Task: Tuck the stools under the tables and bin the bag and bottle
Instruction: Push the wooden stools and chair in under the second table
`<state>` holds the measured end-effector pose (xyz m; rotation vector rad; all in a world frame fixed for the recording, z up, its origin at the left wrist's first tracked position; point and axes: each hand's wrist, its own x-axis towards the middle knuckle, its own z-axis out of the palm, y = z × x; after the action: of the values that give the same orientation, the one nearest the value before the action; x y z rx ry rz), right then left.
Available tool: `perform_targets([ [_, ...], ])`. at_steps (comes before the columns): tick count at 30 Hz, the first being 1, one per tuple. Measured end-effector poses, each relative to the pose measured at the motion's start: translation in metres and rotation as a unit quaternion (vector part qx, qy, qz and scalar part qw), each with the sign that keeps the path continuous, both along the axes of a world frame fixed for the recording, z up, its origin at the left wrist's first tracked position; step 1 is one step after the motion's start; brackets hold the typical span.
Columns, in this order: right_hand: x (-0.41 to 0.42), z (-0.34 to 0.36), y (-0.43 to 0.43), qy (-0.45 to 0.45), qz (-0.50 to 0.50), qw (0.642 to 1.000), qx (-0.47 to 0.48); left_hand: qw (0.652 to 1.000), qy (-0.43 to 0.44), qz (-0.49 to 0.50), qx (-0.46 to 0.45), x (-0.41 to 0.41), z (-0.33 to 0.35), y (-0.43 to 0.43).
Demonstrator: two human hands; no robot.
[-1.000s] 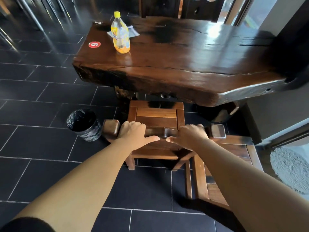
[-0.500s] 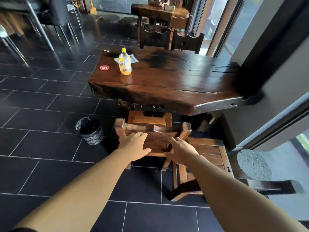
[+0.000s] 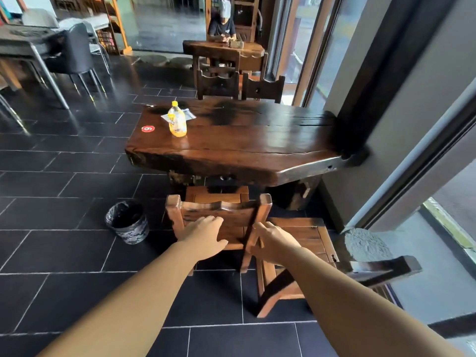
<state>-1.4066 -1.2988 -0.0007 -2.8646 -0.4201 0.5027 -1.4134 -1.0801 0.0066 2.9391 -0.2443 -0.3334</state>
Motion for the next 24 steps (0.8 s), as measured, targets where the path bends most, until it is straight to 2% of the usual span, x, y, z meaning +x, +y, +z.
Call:
perform_targets([
  [6,-0.014,-0.001,-0.015,-0.009,-0.075,0.997,0.03,0.997,0.003,-0.081,-0.003,0.006,0.007,-0.024],
  [12,-0.023,-0.002,-0.071,-0.02,-0.113,0.993,0.032,0.994,0.01,-0.109,-0.014,0.001,0.01,-0.074],
  [16,-0.023,-0.011,-0.123,-0.029,-0.107,0.993,0.032,0.996,0.017,-0.09,-0.018,-0.001,0.0,-0.115],
  [24,-0.025,-0.03,-0.274,0.023,-0.054,0.998,0.009,0.999,0.032,-0.016,-0.028,-0.027,-0.01,-0.259],
])
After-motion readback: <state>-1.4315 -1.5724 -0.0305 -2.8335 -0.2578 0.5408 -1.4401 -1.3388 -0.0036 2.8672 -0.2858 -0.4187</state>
